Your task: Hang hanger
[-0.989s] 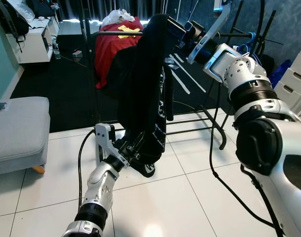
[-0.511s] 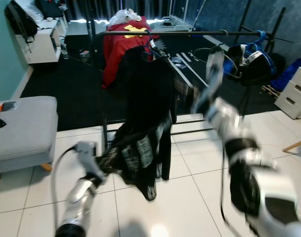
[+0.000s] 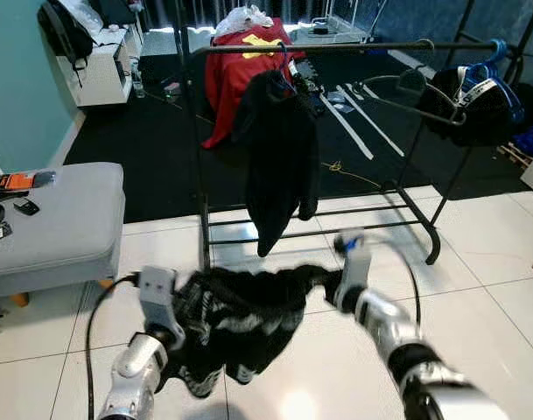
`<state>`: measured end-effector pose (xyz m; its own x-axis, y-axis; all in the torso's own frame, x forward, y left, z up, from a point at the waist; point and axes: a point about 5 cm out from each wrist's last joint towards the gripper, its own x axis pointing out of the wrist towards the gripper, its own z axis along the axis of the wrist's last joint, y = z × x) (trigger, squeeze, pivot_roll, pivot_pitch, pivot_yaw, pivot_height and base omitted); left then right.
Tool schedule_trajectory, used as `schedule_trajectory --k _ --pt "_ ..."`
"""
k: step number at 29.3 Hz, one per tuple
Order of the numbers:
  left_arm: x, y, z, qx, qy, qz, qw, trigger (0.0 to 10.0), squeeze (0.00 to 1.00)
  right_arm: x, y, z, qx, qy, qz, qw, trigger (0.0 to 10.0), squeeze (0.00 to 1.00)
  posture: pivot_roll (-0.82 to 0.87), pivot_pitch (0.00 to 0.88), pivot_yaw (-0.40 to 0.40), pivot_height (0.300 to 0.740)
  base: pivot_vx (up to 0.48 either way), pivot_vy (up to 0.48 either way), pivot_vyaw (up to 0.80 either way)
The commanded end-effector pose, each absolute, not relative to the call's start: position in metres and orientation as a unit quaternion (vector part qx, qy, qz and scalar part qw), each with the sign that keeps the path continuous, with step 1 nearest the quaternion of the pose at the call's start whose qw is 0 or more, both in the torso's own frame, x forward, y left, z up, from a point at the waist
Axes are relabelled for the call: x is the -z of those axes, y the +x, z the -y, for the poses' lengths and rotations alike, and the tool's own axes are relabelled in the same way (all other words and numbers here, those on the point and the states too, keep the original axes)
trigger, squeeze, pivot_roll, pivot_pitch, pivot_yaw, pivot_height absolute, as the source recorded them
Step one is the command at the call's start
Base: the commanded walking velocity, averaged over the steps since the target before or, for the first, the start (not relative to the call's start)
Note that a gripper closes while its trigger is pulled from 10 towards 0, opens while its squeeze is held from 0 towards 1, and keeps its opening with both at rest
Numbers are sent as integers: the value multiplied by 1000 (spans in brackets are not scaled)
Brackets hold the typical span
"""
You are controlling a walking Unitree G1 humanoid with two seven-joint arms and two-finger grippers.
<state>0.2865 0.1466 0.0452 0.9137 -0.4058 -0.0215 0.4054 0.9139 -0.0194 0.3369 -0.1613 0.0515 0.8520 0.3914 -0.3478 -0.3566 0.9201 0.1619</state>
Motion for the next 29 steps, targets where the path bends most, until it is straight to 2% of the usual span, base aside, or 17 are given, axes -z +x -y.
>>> schedule_trajectory --k 1,2,3,8,15,20,22,24,25,27,28,29 --pt "-37 279 -144 251 31 -39 967 0 0 -35 325 158 -186 25 -207 960 10000 0 5 143 2 740 0 0 0" --pt "-37 279 -144 251 31 -39 967 0 0 -35 325 158 -186 25 -207 960 10000 0 5 143 2 740 0 0 0" --pt "-24 275 -143 259 48 -84 961 0 0 -10 305 153 -171 29 -253 952 10000 0 13 141 4 740 0 0 0" --pt "-8 266 -141 263 73 -131 953 0 0 15 282 145 -158 7 -292 943 10000 0 9 137 15 740 0 0 0" --pt "-1 261 -140 279 96 -150 944 0 0 31 261 140 -158 -18 -303 940 10000 0 16 126 27 740 0 0 0" --pt "1 260 -142 271 90 -158 945 0 0 33 258 142 -153 -26 -302 941 10000 0 22 112 25 740 0 0 0" --pt "5 259 -145 256 76 -169 949 0 0 34 258 143 -148 -27 -302 941 10000 0 22 112 25 740 0 0 0" --pt "14 257 -154 194 36 -203 959 0 0 35 257 143 -135 -31 -301 944 10000 0 28 103 22 740 0 0 0" --pt "14 257 -154 194 36 -203 959 0 0 35 257 143 -135 -31 -301 944 10000 0 28 103 22 740 0 0 0" --pt "20 257 -165 109 -4 -230 967 0 0 35 257 142 -127 -40 -299 945 10000 0 28 94 20 740 0 0 0" --pt "20 257 -165 109 -4 -230 967 0 0 35 257 142 -127 -40 -299 945 10000 0 28 94 20 740 0 0 0" --pt "22 257 -169 72 -14 -239 968 7412 0 35 257 141 -119 -37 -299 946 10000 0 26 81 15 740 0 0 0"
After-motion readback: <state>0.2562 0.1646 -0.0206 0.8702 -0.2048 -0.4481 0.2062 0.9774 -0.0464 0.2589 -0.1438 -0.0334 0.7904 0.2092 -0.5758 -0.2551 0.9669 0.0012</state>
